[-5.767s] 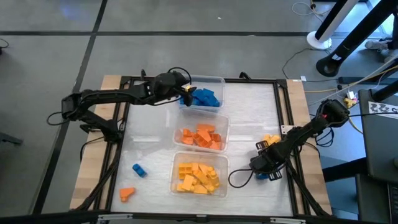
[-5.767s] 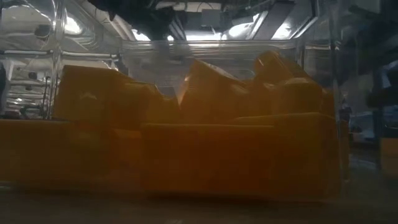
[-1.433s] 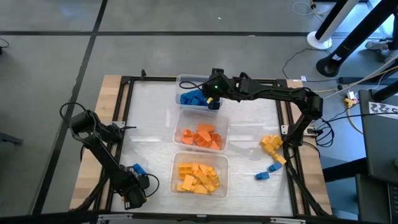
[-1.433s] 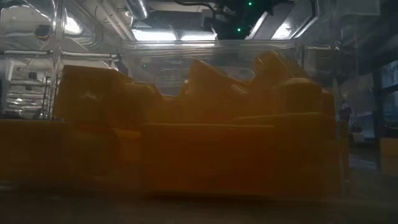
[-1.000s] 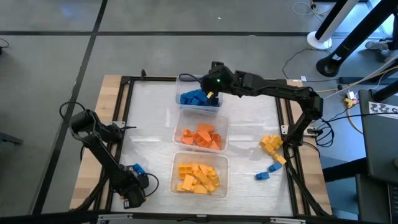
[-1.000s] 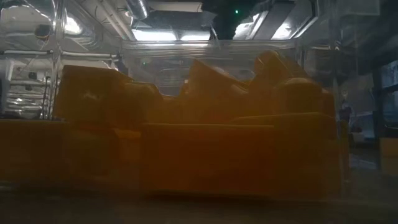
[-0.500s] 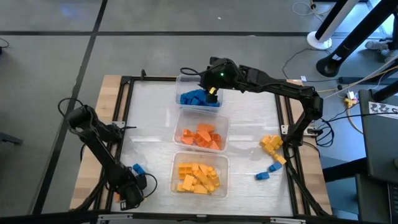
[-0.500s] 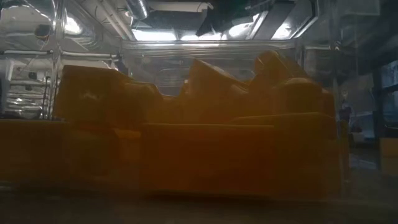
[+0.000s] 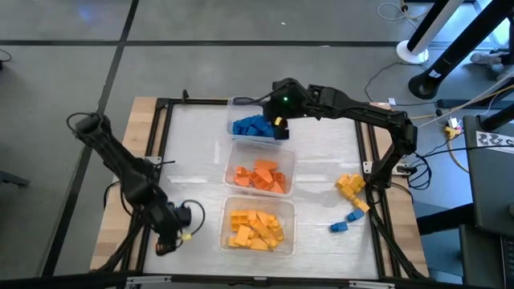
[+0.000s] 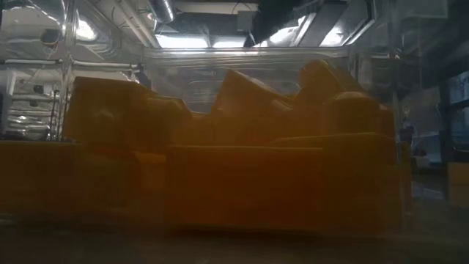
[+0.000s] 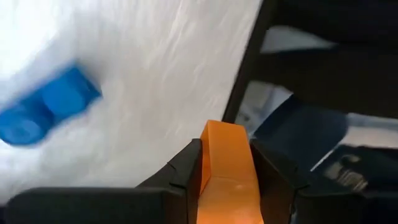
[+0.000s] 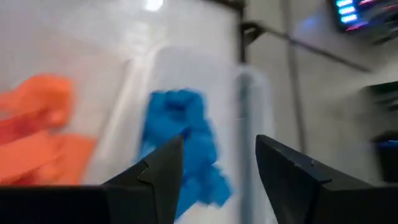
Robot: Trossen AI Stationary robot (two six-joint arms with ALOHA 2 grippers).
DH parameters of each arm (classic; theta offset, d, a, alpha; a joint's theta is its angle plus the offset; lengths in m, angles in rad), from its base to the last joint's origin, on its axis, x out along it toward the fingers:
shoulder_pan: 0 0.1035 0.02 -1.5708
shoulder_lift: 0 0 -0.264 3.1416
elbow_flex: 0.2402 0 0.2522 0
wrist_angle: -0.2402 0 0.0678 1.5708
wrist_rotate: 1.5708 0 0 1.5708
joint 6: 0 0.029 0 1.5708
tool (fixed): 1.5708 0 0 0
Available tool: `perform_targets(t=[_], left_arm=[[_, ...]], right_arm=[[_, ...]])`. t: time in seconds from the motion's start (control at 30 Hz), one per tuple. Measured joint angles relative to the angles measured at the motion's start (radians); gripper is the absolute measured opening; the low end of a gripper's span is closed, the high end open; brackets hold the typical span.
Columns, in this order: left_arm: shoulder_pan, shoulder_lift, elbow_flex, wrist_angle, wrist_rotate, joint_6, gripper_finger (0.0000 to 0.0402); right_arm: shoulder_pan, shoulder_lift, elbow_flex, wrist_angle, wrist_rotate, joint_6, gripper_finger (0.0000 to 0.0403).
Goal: Sort blocks
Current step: Put the orange game piece into the middle transparent bin
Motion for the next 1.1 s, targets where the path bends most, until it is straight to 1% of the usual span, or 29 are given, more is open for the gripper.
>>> perform_targets(t=[0.1, 0.17, 0.27, 0.37, 0.47, 0.57, 0.67, 0.77, 0.8, 0.9, 0.97, 1.1], left_arm=[[0.059, -0.081, 0.000, 0.001, -0.048, 0.049, 0.0102], [0.110, -0.130, 0.000, 0.002, -0.103, 0.085, 0.0102], [0.202, -0.195, 0.001, 0.006, -0.206, 0.156, 0.0102], [0.307, -0.234, 0.001, 0.031, -0.312, 0.256, 0.0103], [0.418, -0.237, 0.001, 0.130, -0.391, 0.387, 0.0103], [0.522, -0.205, 0.002, 0.300, -0.425, 0.553, 0.0103], [0.609, -0.153, 0.002, 0.464, -0.429, 0.710, 0.0103], [0.681, -0.102, 0.002, 0.590, -0.429, 0.823, 0.0104], [0.705, -0.086, 0.002, 0.620, -0.429, 0.850, 0.0104], [0.759, -0.039, 0.002, 0.671, -0.429, 0.908, 0.0104], [0.787, -0.012, 0.002, 0.674, -0.430, 0.927, 0.0104], [0.821, 0.037, 0.001, 0.678, -0.429, 0.951, 0.0108]], right_arm=[[0.007, 0.000, 0.000, -0.092, -0.093, 0.006, 0.0200], [0.025, -0.001, 0.000, -0.149, -0.135, 0.025, 0.0200], [0.071, -0.016, 0.000, -0.257, -0.153, 0.029, 0.0200], [0.114, -0.046, 0.000, -0.385, -0.150, 0.036, 0.0200], [0.158, -0.089, 0.000, -0.500, -0.127, 0.109, 0.0200], [0.209, -0.138, 0.000, -0.597, -0.107, 0.242, 0.0200], [0.286, -0.171, 0.000, -0.677, -0.056, 0.411, 0.0200], [0.381, -0.178, 0.000, -0.759, 0.012, 0.597, 0.0200], [0.416, -0.178, -0.003, -0.759, 0.028, 0.657, 0.0200], [0.522, -0.175, -0.023, -0.744, 0.036, 0.814, 0.0200], [0.583, -0.163, -0.037, -0.753, 0.037, 0.923, 0.0200], [0.697, -0.157, -0.117, -0.752, 0.039, 1.160, 0.0200]])
